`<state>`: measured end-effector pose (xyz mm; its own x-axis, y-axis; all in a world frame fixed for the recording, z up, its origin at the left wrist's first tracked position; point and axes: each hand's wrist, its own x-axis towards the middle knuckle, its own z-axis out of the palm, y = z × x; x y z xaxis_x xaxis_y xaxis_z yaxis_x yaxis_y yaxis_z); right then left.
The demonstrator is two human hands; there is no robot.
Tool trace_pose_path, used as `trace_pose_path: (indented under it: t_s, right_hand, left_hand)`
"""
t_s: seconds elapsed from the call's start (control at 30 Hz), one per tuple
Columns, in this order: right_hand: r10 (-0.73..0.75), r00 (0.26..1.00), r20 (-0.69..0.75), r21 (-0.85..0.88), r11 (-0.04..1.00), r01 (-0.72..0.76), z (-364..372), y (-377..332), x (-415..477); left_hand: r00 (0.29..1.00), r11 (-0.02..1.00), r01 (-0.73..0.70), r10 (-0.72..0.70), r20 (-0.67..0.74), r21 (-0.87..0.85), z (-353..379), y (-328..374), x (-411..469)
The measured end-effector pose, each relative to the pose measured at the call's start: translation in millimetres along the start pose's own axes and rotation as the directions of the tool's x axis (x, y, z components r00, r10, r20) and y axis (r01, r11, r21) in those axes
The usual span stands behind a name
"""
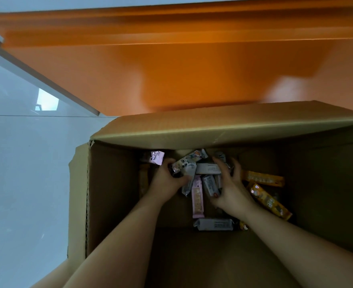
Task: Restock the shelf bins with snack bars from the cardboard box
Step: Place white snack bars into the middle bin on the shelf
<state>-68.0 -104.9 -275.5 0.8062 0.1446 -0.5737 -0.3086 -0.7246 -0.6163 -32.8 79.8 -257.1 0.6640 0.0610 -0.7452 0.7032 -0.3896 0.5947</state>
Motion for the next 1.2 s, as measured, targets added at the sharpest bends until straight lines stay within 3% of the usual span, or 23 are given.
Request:
trace_pose_path:
  t_s: [0.13, 0.27, 0.47, 0.73, 0.97, 1.2]
  right_hand:
    - [0.036, 0.999, 0.024, -0.001, 0.999, -0.036, 3, -4, 7]
    - [0.097, 0.991, -0.087, -0.003, 0.995, -0.098, 13, -12, 10]
    - [0.089, 0.994, -0.069, 0.004, 0.996, -0.089, 9, -13, 10]
    - [0.074, 0.997, 0.006, 0.15, 0.986, -0.074, -10, -15, 10]
    - [0.116, 0.993, 0.02, 0.363, 0.924, -0.115, -8, -17, 23]
    - [0.114, 0.993, -0.029, 0.374, 0.923, -0.095, -14, -20, 14]
  left_hand:
    - [0.997, 0.989, 0.062, -0.055, 0.055, -0.133, 5, -2, -2]
    - [0.998, 0.993, 0.045, -0.039, 0.057, -0.105, 2, -4, -1]
    - [0.998, 0.994, 0.048, -0.042, 0.055, -0.095, -2, -5, -1]
    - [0.998, 0.993, 0.048, -0.043, 0.049, -0.108, -8, -12, -4]
    - [0.993, 0.961, 0.107, -0.092, 0.071, -0.256, -2, -12, -3]
    - [0.99, 0.95, 0.123, -0.097, 0.105, -0.289, 2, 0, -16]
